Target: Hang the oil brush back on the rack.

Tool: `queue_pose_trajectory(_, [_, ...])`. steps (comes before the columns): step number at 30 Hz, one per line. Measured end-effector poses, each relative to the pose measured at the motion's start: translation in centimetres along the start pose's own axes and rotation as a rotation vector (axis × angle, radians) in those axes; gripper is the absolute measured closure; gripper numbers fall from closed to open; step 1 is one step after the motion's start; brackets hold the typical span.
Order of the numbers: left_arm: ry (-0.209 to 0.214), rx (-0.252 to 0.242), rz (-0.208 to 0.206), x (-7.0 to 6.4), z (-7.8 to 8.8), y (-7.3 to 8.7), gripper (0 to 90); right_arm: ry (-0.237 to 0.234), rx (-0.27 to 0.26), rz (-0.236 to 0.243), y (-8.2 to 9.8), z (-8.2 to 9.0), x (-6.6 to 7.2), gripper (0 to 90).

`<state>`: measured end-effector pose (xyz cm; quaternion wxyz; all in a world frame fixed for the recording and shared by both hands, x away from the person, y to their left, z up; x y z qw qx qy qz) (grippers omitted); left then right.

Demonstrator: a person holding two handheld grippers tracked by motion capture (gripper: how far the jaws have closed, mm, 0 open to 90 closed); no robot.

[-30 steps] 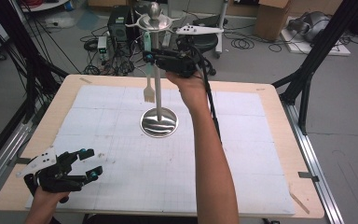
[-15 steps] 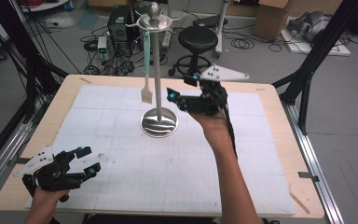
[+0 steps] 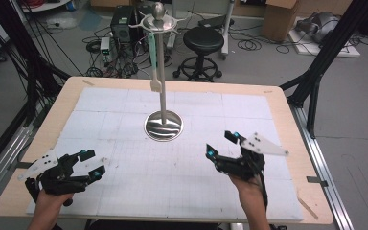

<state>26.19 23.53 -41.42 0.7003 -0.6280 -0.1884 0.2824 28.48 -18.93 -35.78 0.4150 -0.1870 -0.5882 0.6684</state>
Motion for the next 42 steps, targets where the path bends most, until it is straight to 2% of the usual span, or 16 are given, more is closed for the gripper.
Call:
queue_pose_trajectory(1, [-0.005,-0.003,0.000,0.0,-0.1,0.0,21.3,0.028,0.003,-0.010,1.6,1.3,-0.6,20.4])
queue_pose_trajectory(2, [-0.005,-0.003,0.000,0.0,-0.1,0.0,21.3,0.028,0.003,-0.010,1.6,1.3,-0.6,20.4])
queue_pose_trajectory(3, [-0.006,-0.005,-0.001,-0.1,-0.1,0.0,21.3,0.049,0.003,-0.041,3.0,2.6,-1.0,20.4])
queue_pose_trajectory(5, [-0.007,0.000,-0.006,-0.1,-0.2,0.0,21.3,0.052,-0.004,-0.046,3.4,3.1,-1.2,20.4])
queue_pose_trajectory(6, [-0.008,0.006,-0.010,-0.2,-0.3,0.0,21.3,0.067,0.001,-0.062,4.5,4.3,-1.6,16.1])
queue_pose_trajectory(8, [-0.007,0.011,-0.014,-0.2,-0.4,0.0,21.3,0.064,0.002,-0.065,4.8,4.6,-1.7,14.9])
queue_pose_trajectory(10, [-0.006,0.010,-0.016,-0.4,-0.4,0.0,21.3,0.085,0.013,-0.048,5.4,5.8,-1.9,15.0])
queue_pose_trajectory(15, [0.001,0.011,-0.032,-1.2,-0.3,-0.1,21.4,0.114,0.011,-0.019,5.8,7.2,-1.7,15.0])
queue_pose_trajectory(23, [0.003,0.020,-0.033,-1.5,-0.4,0.1,21.4,0.121,0.011,-0.005,5.9,7.4,-1.7,15.0])
queue_pose_trajectory(24, [0.003,0.021,-0.036,-1.6,-0.4,0.1,21.4,0.111,0.014,-0.003,5.9,7.2,-1.6,15.0])
queue_pose_trajectory(42, [-0.014,0.017,-0.031,-1.2,-0.1,0.2,21.4,0.094,0.004,-0.004,5.8,7.1,-1.6,15.0])
Point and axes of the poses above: each handheld gripper's, and its own axes: z roughly backward along the jaws, y roughly out of its underside, x roughly to its left, the point moved 5 cm from there along -z, roughly forward along the jaws, and after that the axes turned 8 degrees about -z, right-handed, at the moved point
